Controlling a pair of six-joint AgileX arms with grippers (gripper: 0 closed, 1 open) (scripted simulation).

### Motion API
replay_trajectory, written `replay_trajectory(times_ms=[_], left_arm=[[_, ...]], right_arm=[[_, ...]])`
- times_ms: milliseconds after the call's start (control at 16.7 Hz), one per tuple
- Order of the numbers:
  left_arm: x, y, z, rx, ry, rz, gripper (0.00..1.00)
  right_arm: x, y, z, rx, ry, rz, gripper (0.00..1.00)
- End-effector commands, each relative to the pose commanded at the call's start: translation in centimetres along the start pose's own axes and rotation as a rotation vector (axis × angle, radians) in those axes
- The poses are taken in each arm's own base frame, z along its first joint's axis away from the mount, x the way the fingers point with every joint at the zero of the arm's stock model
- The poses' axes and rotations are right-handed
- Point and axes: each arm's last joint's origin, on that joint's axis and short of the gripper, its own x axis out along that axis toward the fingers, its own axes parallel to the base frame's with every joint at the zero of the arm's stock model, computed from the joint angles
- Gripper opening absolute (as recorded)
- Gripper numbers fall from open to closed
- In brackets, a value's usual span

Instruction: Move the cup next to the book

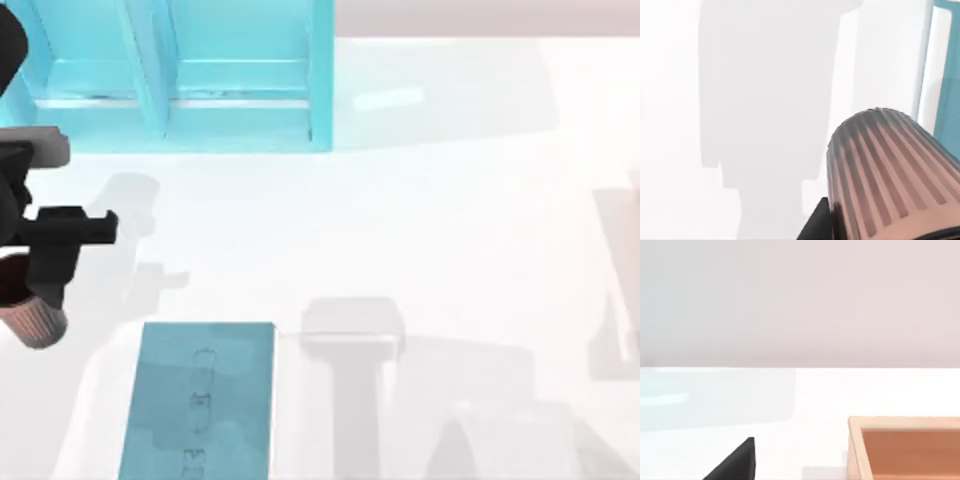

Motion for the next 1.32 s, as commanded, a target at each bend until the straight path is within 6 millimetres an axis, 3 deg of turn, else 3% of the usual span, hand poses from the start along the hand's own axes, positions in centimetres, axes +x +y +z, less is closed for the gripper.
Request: replay_trajectory(times_ms=[240, 600, 900, 1320], left_arm=[[1.1, 0.1, 0.2, -0.002, 0.004, -0.001, 0.00], [6.0, 0.1, 0.0, 0.000, -0.008, -0.001, 0.00], [6.5, 0.1, 0.0, 0.000, 0.000, 0.000, 0.00], [6.5, 0.1, 0.0, 0.000, 0.000, 0.000, 0.53]], right_arm=[[0.0, 0.0, 0.0, 0.000, 0.000, 0.000, 1.00], [0.0, 0.0, 0.0, 0.000, 0.000, 0.000, 1.00], [0.0, 0.0, 0.0, 0.000, 0.000, 0.000, 1.00], [0.0, 0.0, 0.0, 0.000, 0.000, 0.000, 1.00]])
